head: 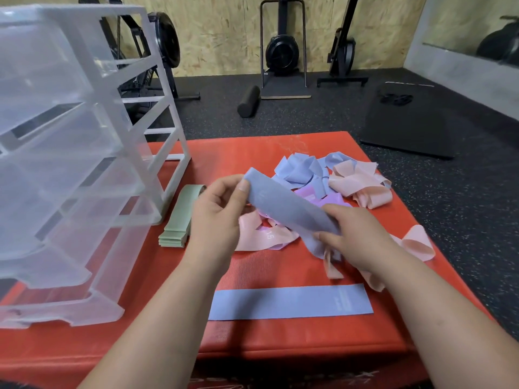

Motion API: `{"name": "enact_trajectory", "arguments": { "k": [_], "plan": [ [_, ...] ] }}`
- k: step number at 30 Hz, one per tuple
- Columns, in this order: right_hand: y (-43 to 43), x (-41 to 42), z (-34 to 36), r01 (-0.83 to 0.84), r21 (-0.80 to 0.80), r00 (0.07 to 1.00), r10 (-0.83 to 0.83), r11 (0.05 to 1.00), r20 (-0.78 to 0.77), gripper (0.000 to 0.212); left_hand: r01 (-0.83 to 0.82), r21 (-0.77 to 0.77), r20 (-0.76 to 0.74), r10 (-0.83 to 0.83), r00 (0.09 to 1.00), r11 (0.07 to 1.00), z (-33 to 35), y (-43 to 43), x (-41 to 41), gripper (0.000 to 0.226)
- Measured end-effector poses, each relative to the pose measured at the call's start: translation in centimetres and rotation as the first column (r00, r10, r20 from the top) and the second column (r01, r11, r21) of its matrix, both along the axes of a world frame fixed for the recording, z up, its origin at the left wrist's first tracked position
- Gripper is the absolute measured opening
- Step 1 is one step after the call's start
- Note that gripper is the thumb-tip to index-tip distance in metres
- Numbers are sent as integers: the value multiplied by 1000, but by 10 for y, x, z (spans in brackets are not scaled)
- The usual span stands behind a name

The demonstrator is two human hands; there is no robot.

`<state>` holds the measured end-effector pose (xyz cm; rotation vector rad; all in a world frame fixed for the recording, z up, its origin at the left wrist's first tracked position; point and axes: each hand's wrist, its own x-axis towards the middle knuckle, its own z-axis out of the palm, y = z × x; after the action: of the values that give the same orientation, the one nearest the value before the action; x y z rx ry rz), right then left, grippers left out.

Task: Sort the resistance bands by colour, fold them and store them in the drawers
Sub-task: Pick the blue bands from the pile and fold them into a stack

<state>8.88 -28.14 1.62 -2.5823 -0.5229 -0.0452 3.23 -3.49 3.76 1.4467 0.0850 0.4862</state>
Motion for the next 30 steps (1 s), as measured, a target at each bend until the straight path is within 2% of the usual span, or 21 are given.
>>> {"name": "enact_trajectory", "arguments": {
  "k": [2,4,7,11,16,20,23,25,30],
  "plan": [
    [-12,4,0,36,-54,999,-35,998,26,29,-72,-27,17,73,997,997,1,8,0,18],
    [-20,7,1,63,-75,997,-59,995,47,25,-119,-7,17,119,993,993,0,13,-1,17],
    [-29,10,4,89,-62,995,-85,994,51,16,-177,-29,0,177,984,984,-6,16,1,16],
    [-40,12,7,121,-49,992,-119,991,45,22,-224,-25,-82,221,972,974,-14,19,6,13],
    [-48,15,-6,78,-195,985,-105,978,-135,41,-273,128,-211,295,932,953,-31,27,10,12],
    [-51,19,-3,100,-135,988,-114,986,-105,32,-307,180,-222,343,913,934,-38,31,10,13],
    [-48,20,-8,130,-98,990,-134,987,-42,41,-309,213,-234,355,905,927,-41,31,9,13],
    [-47,21,-8,188,-67,982,-187,980,26,38,-304,228,-247,357,901,925,-43,31,9,12],
    [-51,21,1,244,177,949,-272,953,158,28,-323,217,-262,374,890,921,-46,32,10,11]
  ]
}}
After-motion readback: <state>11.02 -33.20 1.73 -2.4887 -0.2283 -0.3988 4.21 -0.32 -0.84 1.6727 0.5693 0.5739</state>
